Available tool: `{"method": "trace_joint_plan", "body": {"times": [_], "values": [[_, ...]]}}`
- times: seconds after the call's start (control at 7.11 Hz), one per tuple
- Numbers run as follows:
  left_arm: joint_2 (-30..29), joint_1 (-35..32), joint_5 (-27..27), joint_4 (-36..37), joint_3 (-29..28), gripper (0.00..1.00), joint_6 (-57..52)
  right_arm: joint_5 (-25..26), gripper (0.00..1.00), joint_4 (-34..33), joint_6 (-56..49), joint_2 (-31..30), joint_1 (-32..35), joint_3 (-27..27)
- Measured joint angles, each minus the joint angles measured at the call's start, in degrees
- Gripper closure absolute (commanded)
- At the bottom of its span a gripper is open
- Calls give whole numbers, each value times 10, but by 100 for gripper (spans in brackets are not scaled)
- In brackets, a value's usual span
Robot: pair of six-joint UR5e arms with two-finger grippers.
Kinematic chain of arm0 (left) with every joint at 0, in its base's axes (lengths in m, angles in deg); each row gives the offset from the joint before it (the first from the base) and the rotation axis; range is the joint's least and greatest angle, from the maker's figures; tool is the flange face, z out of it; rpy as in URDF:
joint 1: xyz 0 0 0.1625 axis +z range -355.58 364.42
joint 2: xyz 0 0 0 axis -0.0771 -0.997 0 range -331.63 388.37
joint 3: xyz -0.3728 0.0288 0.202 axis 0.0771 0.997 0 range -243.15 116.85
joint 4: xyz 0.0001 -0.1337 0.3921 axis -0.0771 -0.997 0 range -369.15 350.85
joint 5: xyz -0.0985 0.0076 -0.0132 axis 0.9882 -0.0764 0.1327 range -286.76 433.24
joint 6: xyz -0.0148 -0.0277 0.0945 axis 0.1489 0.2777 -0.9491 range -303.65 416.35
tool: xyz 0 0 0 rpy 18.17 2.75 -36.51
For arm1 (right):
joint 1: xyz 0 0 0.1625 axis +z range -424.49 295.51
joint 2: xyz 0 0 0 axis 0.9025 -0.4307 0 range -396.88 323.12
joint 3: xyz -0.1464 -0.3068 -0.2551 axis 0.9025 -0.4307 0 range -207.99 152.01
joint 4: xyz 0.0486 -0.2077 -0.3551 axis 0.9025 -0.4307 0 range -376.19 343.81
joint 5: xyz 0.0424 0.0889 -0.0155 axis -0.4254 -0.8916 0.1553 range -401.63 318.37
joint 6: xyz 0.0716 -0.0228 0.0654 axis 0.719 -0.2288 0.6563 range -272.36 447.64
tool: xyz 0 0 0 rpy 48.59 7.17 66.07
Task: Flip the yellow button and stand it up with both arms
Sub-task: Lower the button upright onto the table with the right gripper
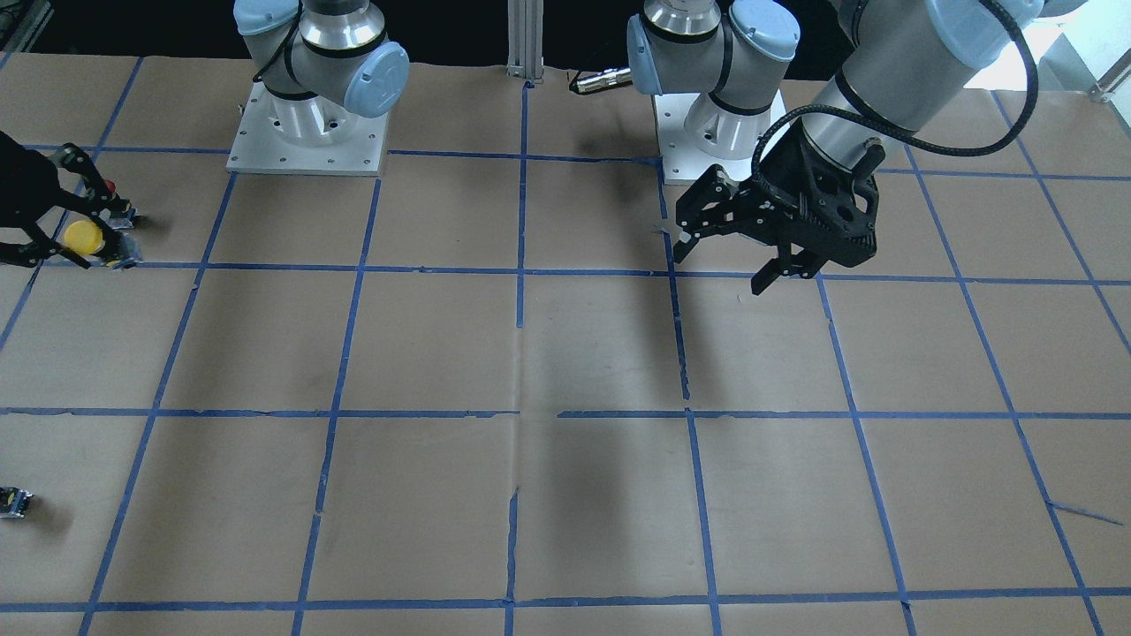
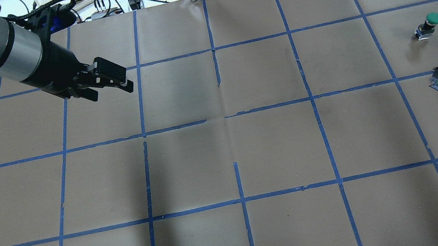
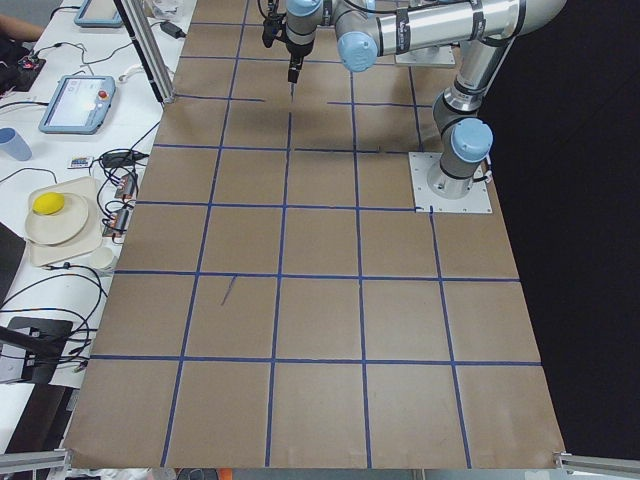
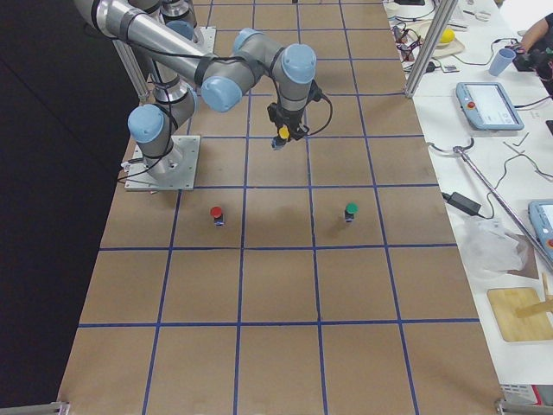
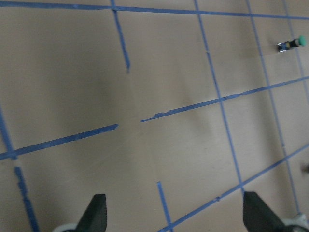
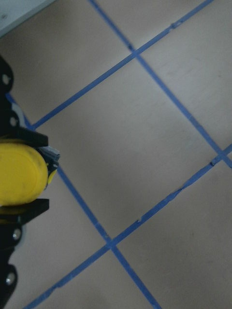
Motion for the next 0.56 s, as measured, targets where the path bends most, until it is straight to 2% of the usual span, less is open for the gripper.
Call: {"method": "trace_joint_plan", "body": {"times": [0.28,0.56], "values": [[-1,-19,-105,-24,-31,0,54,8,79,-139,-220,7,-53,66],[-4,-36,-145,-82,-77,0,95,2,82,-207,-389,33,-98,104]]}}
